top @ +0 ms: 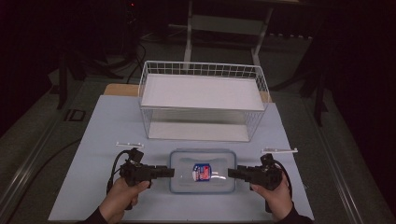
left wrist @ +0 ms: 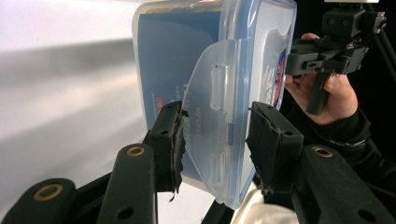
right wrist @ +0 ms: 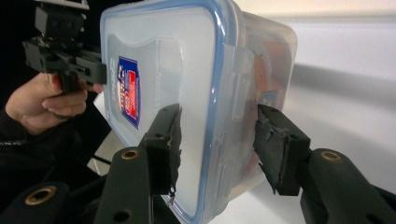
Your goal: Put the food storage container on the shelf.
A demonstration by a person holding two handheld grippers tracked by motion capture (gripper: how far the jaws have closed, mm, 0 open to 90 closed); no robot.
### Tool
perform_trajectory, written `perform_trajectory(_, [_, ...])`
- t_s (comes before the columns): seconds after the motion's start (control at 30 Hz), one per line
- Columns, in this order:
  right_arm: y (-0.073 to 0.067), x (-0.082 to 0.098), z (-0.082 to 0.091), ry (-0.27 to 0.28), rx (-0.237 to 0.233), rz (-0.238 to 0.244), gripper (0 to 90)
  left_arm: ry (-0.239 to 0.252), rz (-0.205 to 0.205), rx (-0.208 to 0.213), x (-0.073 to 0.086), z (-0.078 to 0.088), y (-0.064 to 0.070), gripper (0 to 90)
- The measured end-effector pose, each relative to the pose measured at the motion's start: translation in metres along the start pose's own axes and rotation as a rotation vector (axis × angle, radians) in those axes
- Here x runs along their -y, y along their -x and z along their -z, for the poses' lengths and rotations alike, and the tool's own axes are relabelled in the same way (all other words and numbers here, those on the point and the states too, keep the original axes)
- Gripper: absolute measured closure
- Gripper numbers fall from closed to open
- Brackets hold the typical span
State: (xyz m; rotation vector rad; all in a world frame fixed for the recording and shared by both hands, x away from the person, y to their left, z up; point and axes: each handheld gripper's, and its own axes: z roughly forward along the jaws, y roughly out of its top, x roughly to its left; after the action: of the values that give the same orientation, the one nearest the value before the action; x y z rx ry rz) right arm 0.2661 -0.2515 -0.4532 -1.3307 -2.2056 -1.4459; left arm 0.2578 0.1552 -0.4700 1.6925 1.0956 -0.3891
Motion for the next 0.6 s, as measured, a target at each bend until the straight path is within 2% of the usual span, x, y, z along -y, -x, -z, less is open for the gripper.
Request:
perform_trajectory(0.3, [-0.015, -0.032, 0.010, 0.047, 0.007, 0.038, 52.2, 0.040, -0.032, -0.001, -0.031, 0.014, 0.011, 56.3])
perform_trajectory(0.6, [-0.018, -0.061, 0.014, 0.081, 0.005, 0.036, 52.1, 0.076, -0.051, -0.019, -0.066, 0.023, 0.021, 56.3])
